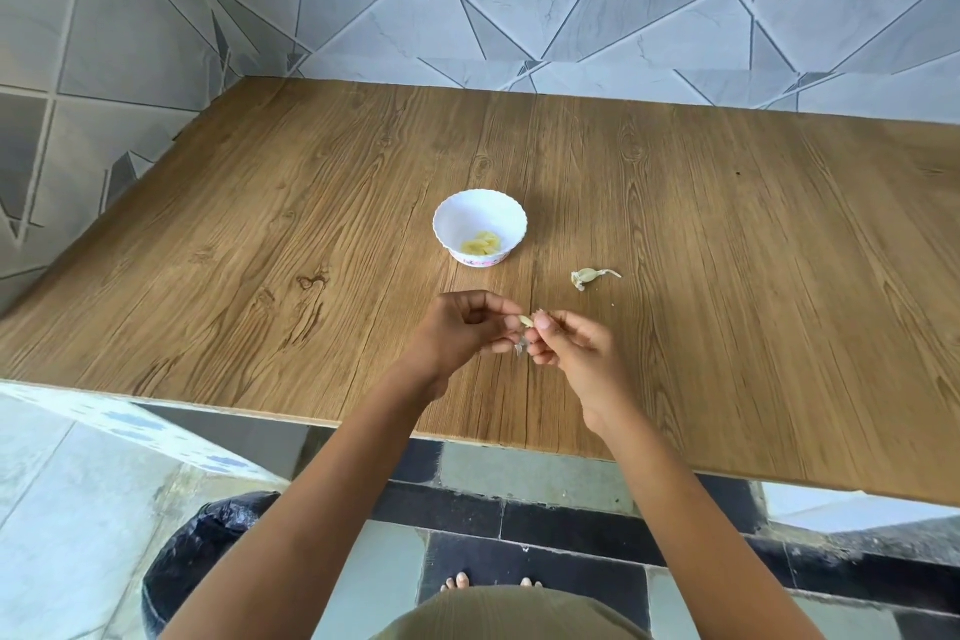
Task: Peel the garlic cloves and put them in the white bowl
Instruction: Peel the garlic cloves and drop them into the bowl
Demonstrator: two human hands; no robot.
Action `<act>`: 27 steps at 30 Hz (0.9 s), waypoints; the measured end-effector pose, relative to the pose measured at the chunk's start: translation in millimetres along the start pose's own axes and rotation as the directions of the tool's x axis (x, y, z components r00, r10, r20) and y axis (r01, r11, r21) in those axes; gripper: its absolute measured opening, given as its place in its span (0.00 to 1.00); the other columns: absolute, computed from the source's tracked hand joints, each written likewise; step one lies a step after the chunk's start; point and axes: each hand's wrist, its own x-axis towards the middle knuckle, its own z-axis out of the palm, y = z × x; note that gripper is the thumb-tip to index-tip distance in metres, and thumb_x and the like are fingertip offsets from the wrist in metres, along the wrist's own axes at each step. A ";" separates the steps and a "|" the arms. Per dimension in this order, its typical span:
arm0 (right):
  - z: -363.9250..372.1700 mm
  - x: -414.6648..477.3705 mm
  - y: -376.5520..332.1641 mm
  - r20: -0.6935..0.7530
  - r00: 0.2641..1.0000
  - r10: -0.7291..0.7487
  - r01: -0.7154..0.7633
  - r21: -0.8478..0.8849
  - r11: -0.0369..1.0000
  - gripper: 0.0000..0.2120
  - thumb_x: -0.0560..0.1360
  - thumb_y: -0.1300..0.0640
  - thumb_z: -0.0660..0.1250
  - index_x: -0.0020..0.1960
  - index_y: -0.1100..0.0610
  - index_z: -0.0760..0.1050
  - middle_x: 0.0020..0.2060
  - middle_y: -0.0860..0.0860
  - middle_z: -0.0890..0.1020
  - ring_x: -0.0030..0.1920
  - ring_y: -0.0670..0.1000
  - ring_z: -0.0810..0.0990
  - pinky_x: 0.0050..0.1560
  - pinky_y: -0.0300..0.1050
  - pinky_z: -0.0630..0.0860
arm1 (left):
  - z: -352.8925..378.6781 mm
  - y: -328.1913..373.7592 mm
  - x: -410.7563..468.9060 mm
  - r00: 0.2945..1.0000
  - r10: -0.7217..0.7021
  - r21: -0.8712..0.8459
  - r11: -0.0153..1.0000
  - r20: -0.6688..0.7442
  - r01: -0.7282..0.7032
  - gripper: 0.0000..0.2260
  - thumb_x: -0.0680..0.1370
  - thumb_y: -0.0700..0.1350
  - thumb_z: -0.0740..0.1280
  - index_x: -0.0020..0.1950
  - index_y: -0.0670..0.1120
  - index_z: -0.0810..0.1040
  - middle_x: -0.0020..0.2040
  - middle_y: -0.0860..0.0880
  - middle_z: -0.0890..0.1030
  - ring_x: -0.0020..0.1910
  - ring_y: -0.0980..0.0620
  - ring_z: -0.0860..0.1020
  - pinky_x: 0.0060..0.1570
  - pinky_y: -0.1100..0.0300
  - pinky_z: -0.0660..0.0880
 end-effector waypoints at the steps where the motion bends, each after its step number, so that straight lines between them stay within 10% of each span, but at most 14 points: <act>1: -0.6 0.7 0.1 0.025 0.999 0.042 -0.044 0.053 0.998 0.05 0.77 0.63 0.65 0.45 0.60 0.79 0.33 0.49 0.81 0.33 0.44 0.78 0.37 0.35 0.77 | 0.0 0.8 -0.6 0.999 -0.031 -0.055 0.998 0.018 0.032 0.04 0.76 0.33 0.66 0.47 0.40 0.80 0.39 0.46 0.83 0.38 0.56 0.82 0.40 0.66 0.79; 4: -2.3 2.4 1.5 0.042 0.995 0.092 -0.096 0.105 0.990 0.06 0.77 0.61 0.64 0.44 0.60 0.78 0.33 0.49 0.81 0.33 0.45 0.77 0.37 0.36 0.76 | -1.1 1.4 -0.9 0.994 -0.094 -0.179 0.978 0.055 0.102 0.05 0.77 0.33 0.64 0.48 0.39 0.79 0.38 0.47 0.84 0.37 0.55 0.82 0.40 0.66 0.79; 7: -8.4 7.0 13.7 -0.039 0.989 -0.141 0.120 -0.339 0.933 0.08 0.76 0.55 0.66 0.40 0.56 0.77 0.32 0.47 0.80 0.32 0.44 0.76 0.35 0.39 0.74 | -3.3 -0.6 -0.5 0.998 -0.056 -0.109 0.993 -0.017 0.054 0.05 0.76 0.33 0.66 0.49 0.39 0.80 0.37 0.48 0.83 0.35 0.57 0.81 0.38 0.67 0.78; 10: -15.0 10.5 28.9 0.064 0.928 -0.366 0.323 -0.627 0.709 0.09 0.73 0.51 0.69 0.39 0.56 0.77 0.32 0.46 0.79 0.32 0.44 0.76 0.33 0.41 0.74 | -11.1 -7.4 4.6 0.975 0.094 0.225 0.973 -0.200 -0.048 0.03 0.73 0.35 0.71 0.46 0.41 0.82 0.35 0.51 0.81 0.33 0.58 0.78 0.37 0.67 0.76; 15: -18.2 3.7 40.5 0.182 0.846 -0.501 0.434 -0.782 0.447 0.04 0.73 0.57 0.69 0.47 0.56 0.81 0.42 0.46 0.82 0.43 0.48 0.78 0.42 0.48 0.78 | -33.0 -26.0 15.6 0.816 0.433 0.745 0.667 -0.383 -0.004 0.02 0.72 0.41 0.72 0.44 0.44 0.83 0.36 0.54 0.81 0.35 0.58 0.78 0.34 0.63 0.74; 23: -19.6 2.3 40.1 0.178 0.844 -0.506 0.445 -0.760 0.475 0.07 0.73 0.61 0.70 0.51 0.59 0.80 0.45 0.50 0.83 0.46 0.51 0.80 0.48 0.49 0.78 | -41.1 -35.0 16.6 0.802 0.490 0.781 0.622 -0.341 -0.048 0.06 0.71 0.35 0.69 0.45 0.42 0.83 0.42 0.47 0.84 0.39 0.48 0.80 0.39 0.57 0.78; 27: -29.3 9.0 28.5 0.169 0.879 -0.446 0.408 -0.750 0.520 0.11 0.75 0.64 0.66 0.57 0.61 0.79 0.50 0.53 0.83 0.49 0.51 0.81 0.51 0.46 0.79 | -31.7 -26.8 7.5 0.807 0.499 0.725 0.676 -0.316 -0.134 0.06 0.71 0.34 0.69 0.44 0.42 0.83 0.41 0.50 0.83 0.33 0.59 0.75 0.36 0.74 0.70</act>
